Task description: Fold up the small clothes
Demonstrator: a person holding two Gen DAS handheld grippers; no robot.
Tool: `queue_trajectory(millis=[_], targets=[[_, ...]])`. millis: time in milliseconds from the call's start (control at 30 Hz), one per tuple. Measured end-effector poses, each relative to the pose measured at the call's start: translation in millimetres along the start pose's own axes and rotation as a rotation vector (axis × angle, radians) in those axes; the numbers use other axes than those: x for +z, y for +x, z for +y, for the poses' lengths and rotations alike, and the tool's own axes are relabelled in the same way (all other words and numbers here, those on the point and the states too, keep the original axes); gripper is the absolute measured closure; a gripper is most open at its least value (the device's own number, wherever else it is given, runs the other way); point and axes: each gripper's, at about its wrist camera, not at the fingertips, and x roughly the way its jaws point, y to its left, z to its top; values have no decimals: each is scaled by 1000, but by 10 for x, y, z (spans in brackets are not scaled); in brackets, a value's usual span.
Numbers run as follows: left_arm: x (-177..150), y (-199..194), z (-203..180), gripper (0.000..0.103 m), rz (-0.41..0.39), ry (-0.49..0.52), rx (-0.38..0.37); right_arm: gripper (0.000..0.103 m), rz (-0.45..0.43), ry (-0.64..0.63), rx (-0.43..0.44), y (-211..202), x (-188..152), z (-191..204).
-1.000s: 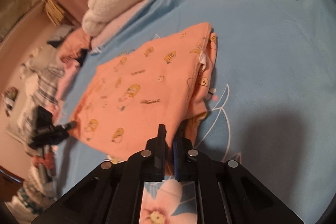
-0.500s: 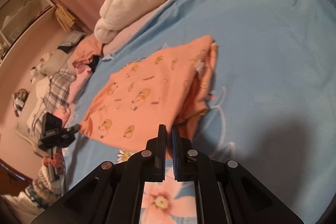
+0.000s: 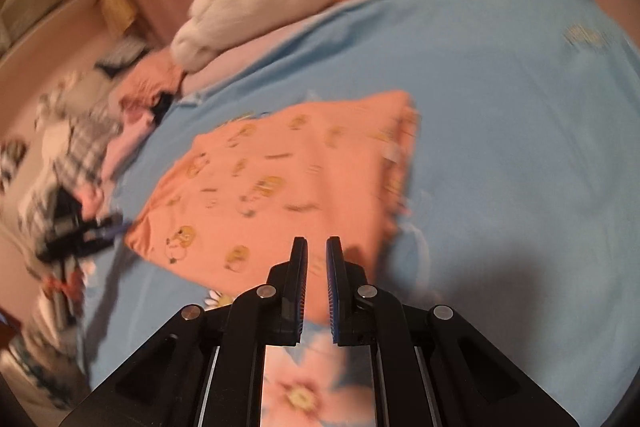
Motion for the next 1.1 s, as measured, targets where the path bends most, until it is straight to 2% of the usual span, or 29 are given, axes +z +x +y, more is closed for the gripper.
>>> queue_trajectory(millis=[133,233,300,333,400,467,500,567,633,700,733,833,867,967,1100], targets=[[24,415,-264,75,88,112,67,96,56,-96,-94,353,144,259],[-180,606,-145,82,187,154,159,96,118,-139,-141,533,95,287],[-334,556,-34,95,205,170,148,96,184,-153,-152,569,-65,243],[-392,494,29,96,208,160,126,96,209,-160,-154,564,-160,223],[-423,374,127,96,219,118,82,96,200,-190,-142,447,-318,199],[-407,308,160,95,225,94,69,96,212,-165,-125,348,-352,152],[-410,264,165,93,224,97,75,96,216,-155,-119,307,-351,132],[-399,176,135,82,206,99,92,96,218,-155,-125,235,-343,133],[-402,96,150,63,174,76,85,96,197,-170,-129,150,-322,191],[-375,71,132,60,128,34,92,93,163,-180,-101,116,-261,326],[-336,74,154,59,110,16,94,88,148,-181,-85,112,-229,366],[-235,122,288,59,67,-61,83,65,114,-174,-43,225,-93,524],[-191,127,337,59,53,-90,70,62,105,-169,-31,301,-38,585],[-73,238,453,53,37,-164,29,62,98,-154,-6,508,91,713],[122,346,464,54,33,-173,24,62,105,-134,-4,908,331,878]])
